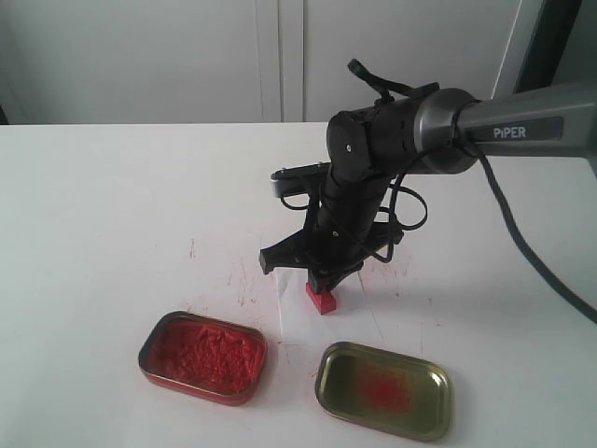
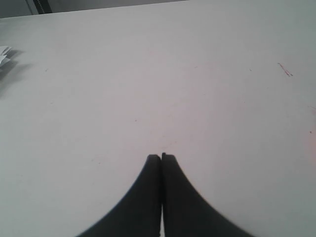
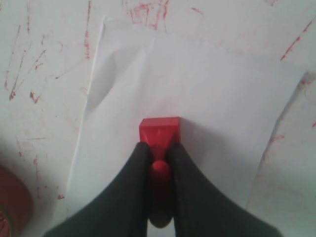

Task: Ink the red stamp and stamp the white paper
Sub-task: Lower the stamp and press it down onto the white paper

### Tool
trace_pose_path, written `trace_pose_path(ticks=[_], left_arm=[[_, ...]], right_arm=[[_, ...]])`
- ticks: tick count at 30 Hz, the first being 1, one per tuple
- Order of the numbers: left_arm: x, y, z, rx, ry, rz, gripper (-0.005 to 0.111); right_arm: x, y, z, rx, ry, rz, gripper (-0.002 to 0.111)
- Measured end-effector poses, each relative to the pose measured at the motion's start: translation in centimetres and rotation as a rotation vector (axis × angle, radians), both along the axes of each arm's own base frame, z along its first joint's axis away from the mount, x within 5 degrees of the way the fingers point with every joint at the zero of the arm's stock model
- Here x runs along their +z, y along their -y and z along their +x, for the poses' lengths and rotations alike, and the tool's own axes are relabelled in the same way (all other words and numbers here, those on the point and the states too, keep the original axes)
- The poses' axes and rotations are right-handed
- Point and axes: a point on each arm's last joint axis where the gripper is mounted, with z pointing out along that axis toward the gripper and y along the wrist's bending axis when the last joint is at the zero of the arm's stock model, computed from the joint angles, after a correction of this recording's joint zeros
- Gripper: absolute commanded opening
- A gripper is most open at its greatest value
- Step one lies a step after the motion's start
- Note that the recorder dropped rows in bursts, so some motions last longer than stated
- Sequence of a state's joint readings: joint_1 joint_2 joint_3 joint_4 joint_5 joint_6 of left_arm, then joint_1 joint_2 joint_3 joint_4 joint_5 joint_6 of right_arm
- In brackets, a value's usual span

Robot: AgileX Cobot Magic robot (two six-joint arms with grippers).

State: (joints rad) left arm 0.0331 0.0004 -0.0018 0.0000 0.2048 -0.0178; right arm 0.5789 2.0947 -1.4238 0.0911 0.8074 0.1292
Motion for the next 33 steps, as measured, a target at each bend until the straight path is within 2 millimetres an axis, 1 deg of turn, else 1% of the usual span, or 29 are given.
trace_pose_path(ticks=[10,22,30,33], left_arm=[[0.0,0.0,0.0,0.000,0.000,0.000,0.000],[0.0,0.0,0.0,0.000,0.000,0.000,0.000],[0.0,0.0,0.0,0.000,0.000,0.000,0.000],[0.0,0.0,0.0,0.000,0.000,0.000,0.000]], right_arm=[[1.0,0.1,-0.1,-0.002,0.037,0.023,0.000],[1.8,0.4,-0.5,0.000,0.049,0.025,0.000],[3.8,0.6,-0.8,0.000,0.086,0.050,0.000],[4.1,0.6,-0.8,0.000,0.092,0.054,0.000]])
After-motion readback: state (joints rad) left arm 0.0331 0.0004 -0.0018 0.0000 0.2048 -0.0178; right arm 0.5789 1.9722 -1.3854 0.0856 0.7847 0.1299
